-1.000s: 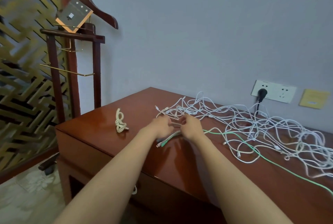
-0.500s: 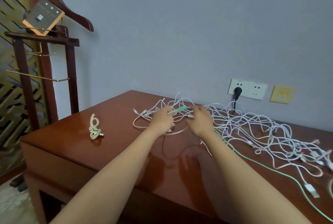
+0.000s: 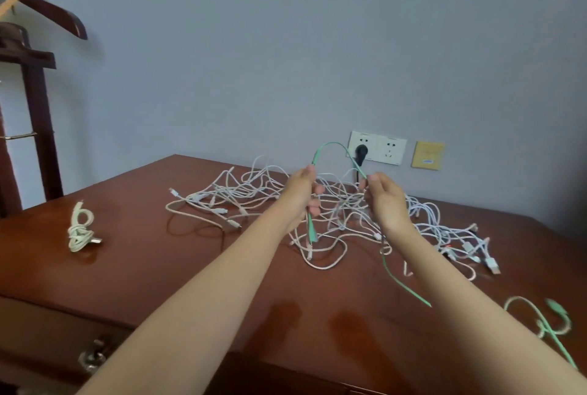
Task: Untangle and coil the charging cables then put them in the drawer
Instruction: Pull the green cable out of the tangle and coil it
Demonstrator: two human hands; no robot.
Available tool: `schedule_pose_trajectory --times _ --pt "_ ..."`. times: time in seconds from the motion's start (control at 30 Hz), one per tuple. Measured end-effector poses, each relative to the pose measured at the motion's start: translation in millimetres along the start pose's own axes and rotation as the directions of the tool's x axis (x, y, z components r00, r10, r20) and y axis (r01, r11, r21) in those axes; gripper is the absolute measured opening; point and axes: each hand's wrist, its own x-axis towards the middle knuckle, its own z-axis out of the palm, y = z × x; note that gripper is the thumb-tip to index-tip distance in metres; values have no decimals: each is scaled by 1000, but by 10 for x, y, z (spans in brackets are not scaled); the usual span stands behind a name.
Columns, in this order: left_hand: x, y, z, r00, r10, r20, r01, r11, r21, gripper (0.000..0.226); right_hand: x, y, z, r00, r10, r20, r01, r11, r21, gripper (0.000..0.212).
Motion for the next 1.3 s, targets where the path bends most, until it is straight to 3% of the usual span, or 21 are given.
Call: schedule_pose_trajectory --times 0.1,0.23,0.4,0.53,0.67,0.8,0.87,0.93,1.1,1.3 --pt "46 -191 281 1000 9 18 -8 998 -64 30 -131 110 -139 998 37 50 -37 999 -2 36" --pt "60 -426 604 996 -15 92 27 991 -131 33 -184 343 -241 989 38 140 -17 988 -151 40" --pt "120 -705 724 976 -113 188 155 962 -226 22 -134 475 -378 974 205 100 -173 949 -262 43" --pt "218 -913 707 958 -191 214 231 956 -179 18 -109 579 -474 895 383 228 -293 891 -347 42" --pt "253 -998 670 969 -177 174 199 972 -121 23 -53 652 -489 810 496 314 -347 836 -425 42" --pt "350 -885 604 993 -102 58 117 917 -382 26 16 668 -526 769 498 402 -383 861 -334 44" --pt "488 -793 534 993 -116 -2 97 832 -547 32 42 654 -577 763 455 458 -334 885 -323 38" --pt "592 -729 483 989 -150 13 129 797 -590 36 58 617 -655 778 401 485 -233 899 -370 31" --pt "622 -823 534 974 -220 61 227 962 -153 37 63 477 -845 829 279 485 -127 938 -324 19" --pt "496 -828 658 962 -256 91 221 933 283 31 113 456 -840 944 54 324 7 983 -183 13"
